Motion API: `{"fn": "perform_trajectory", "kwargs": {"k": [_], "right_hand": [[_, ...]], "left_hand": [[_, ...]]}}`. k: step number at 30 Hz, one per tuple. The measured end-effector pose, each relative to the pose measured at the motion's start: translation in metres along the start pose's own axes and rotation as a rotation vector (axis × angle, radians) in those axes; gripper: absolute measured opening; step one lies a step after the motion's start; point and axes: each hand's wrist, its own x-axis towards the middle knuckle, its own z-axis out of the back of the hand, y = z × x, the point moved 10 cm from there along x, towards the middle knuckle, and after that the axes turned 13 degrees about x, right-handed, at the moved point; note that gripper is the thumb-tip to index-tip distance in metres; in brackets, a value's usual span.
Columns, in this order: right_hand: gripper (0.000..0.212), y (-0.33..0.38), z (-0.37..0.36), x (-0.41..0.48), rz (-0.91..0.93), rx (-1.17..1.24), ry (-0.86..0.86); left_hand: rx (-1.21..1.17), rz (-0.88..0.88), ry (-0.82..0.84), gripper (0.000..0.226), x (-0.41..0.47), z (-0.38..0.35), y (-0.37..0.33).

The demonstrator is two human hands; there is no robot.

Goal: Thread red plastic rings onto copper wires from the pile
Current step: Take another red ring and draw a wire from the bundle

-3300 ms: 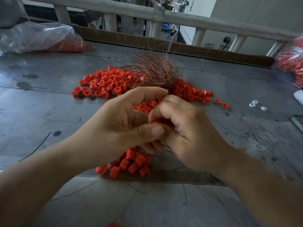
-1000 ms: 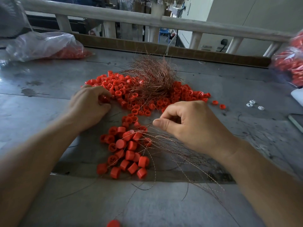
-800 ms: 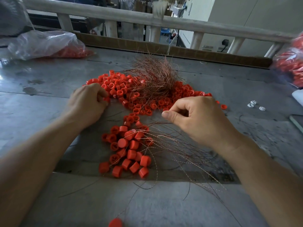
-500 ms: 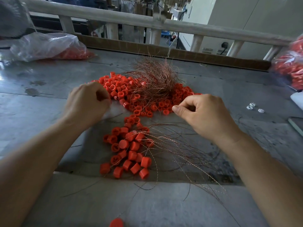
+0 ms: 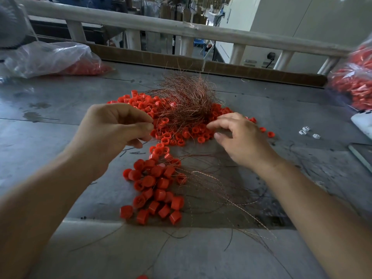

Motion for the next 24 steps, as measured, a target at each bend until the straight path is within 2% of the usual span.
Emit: {"fn": "perform_trajectory", "kwargs": {"k": [6,11,13,18,24], "right_hand": [[0.048,0.004,-0.020,0.003,0.011,0.036,0.074],[0.054,0.011,-0.027,0.002,0.084,0.025,0.102],[0.049,0.015,-0.021,0.002,0.108,0.018,0.047],[0.020,0.030,0.015,-0.004,0.197,0.032,-0.244],[0.016,0.023,0.021,-0.005,0.154,0.055,-0.264]], "left_hand": [[0.001,-0.033,-0.009,0.021,-0.001,0.000,-0.003],[0.007,-0.039,0.011,0.019,-0.002,-0.002,-0.005],[0.004,-0.039,0.011,0.018,-0.003,-0.001,-0.006],[0.014,-0.045,0.012,0.018,-0.003,-0.002,-0.006],[0.025,-0.093,0.044,0.023,-0.005,-0.006,-0.012]]}}
